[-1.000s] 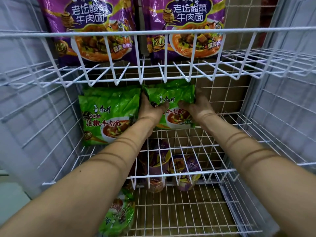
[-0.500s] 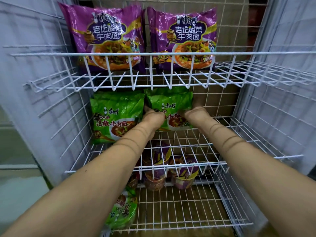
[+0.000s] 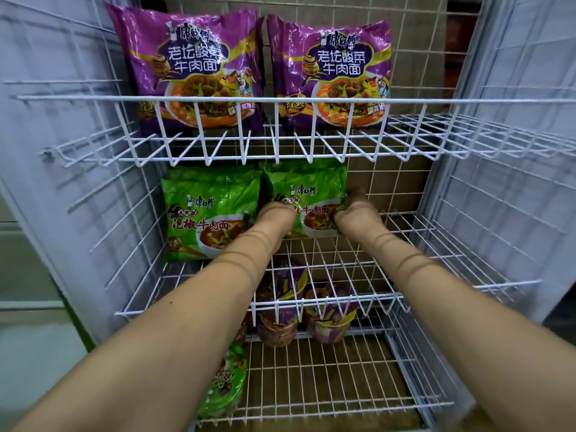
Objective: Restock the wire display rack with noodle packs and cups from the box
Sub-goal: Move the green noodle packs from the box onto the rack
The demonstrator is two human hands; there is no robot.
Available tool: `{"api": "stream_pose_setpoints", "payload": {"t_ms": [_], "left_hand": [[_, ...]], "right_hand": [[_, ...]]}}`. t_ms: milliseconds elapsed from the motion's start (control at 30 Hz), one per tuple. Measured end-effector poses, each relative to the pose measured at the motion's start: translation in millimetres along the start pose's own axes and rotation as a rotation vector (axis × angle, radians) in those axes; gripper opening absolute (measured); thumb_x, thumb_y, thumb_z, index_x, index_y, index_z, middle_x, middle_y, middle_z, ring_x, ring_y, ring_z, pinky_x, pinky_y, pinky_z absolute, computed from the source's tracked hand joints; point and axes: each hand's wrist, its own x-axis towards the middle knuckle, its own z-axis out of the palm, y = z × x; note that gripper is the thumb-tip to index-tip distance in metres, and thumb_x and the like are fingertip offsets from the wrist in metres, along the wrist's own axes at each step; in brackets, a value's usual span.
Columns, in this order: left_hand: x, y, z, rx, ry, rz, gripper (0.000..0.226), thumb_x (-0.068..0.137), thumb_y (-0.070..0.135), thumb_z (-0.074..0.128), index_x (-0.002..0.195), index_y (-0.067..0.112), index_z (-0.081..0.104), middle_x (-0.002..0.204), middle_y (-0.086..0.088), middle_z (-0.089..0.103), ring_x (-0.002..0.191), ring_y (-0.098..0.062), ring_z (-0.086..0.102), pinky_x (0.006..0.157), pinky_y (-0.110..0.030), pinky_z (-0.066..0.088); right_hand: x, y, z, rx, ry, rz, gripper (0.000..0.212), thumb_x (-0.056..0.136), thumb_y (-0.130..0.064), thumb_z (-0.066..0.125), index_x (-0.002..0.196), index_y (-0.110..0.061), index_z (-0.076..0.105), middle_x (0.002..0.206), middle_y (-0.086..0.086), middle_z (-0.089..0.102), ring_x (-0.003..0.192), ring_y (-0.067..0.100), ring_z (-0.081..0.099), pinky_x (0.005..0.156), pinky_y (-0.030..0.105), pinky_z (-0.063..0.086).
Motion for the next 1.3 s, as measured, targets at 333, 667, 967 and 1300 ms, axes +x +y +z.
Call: {"api": "stream_pose_setpoints", "payload": {"t_ms": [333,667,967,1300], "left_hand": [[-37.7,-3.8,-1.1,0.117,-0.022,-0.001,0.058,0.105,0.019,0.043,0.156,0.002,0.023,0.156,-0.020,0.037,0.141,-0.034,0.041,0.114,-0.040,0.035],[-93.9,-4.1,31.9,0.116,-0.126,0.168,0.075,0.102,0.034,0.053,0.162,0.025,0.009,0.168,-0.010,0.014,0.152,-0.032,0.024,0.122,-0.037,0.027],[-144.3,-0.6,96.2,-0.043,-0.208,0.502,0.052,0.099,0.013,0.054,0.149,0.022,0.043,0.146,-0.008,0.054,0.131,-0.023,0.053,0.112,-0.034,0.040],[-211.8,-2.9,186.8,-0.251,-0.397,0.646,0.043,0.100,0.002,0.051,0.139,0.018,0.055,0.122,0.005,0.061,0.117,-0.007,0.058,0.102,-0.020,0.045]], "right_hand": [[-55.6,6.0,-14.6,-0.050,-0.018,-0.071,0.031,0.095,-0.021,0.062,0.122,-0.013,0.048,0.125,0.016,0.063,0.109,0.032,0.062,0.084,0.033,0.045],[-100.4,24.0,-36.2,0.152,0.056,-0.201,0.034,0.092,-0.002,0.063,0.123,-0.015,0.062,0.115,0.009,0.067,0.113,0.030,0.063,0.104,0.045,0.049],[-145.4,80.7,-100.4,0.311,0.121,-0.226,0.032,0.095,-0.002,0.058,0.121,-0.019,0.063,0.117,0.001,0.071,0.113,0.014,0.065,0.106,0.038,0.050],[-195.8,165.2,-167.8,0.383,0.298,-0.220,0.034,0.092,0.000,0.062,0.123,-0.014,0.066,0.118,0.005,0.070,0.115,0.017,0.065,0.099,0.030,0.054]]}}
